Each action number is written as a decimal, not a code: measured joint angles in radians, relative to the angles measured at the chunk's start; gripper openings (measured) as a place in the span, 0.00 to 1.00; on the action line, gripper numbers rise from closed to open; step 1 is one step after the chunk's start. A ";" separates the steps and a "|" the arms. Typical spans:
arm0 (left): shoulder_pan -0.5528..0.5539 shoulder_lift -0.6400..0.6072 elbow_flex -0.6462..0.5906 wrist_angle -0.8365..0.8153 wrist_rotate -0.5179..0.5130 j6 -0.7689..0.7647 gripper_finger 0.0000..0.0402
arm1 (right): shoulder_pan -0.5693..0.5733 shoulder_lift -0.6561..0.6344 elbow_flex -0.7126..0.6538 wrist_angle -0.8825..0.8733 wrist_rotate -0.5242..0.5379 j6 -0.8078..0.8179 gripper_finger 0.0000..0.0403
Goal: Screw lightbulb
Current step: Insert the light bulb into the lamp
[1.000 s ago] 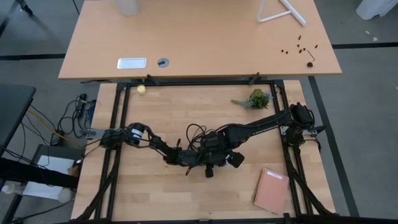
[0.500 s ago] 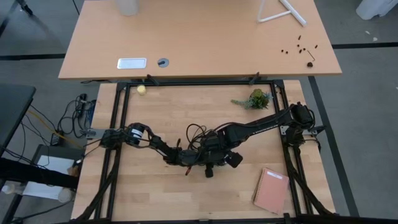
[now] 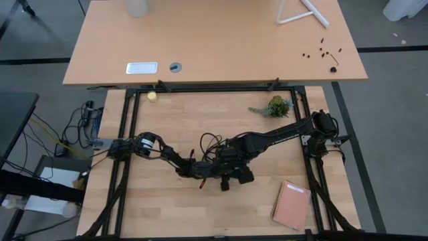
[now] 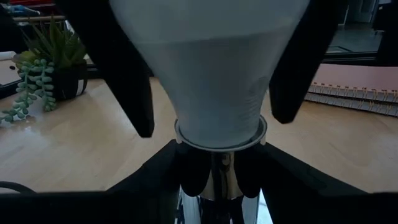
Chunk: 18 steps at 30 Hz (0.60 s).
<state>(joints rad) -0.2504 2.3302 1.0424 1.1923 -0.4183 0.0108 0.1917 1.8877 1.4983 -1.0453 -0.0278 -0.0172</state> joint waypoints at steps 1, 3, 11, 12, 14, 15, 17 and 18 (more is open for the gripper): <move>0.000 0.000 0.000 0.000 0.000 0.000 0.46 | 0.000 0.000 0.000 0.000 0.001 0.069 0.61; 0.000 0.000 0.000 0.001 0.000 -0.001 0.46 | 0.000 0.000 0.000 -0.001 0.005 0.234 0.64; 0.000 0.000 0.000 0.001 -0.002 0.004 0.46 | -0.003 0.001 0.000 0.013 -0.003 0.964 0.74; 0.000 0.000 0.000 0.001 -0.002 0.004 0.47 | -0.003 0.001 0.000 0.014 0.001 1.039 0.74; 0.000 0.000 0.000 0.001 -0.002 0.004 0.47 | -0.003 0.001 0.000 0.017 0.005 1.141 0.72; 0.000 0.000 0.000 0.001 -0.002 0.004 0.48 | -0.004 0.001 0.000 0.020 0.007 1.167 0.71; 0.000 0.000 0.000 0.001 -0.002 0.004 0.48 | -0.004 0.001 -0.001 0.022 0.012 1.178 0.70; 0.000 0.000 0.000 0.001 -0.002 0.004 0.48 | -0.004 0.001 -0.001 0.024 0.013 1.178 0.69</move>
<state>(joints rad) -0.2504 2.3306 1.0424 1.1931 -0.4200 0.0147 0.1875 1.8889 1.4975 -1.0216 -0.0150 1.1611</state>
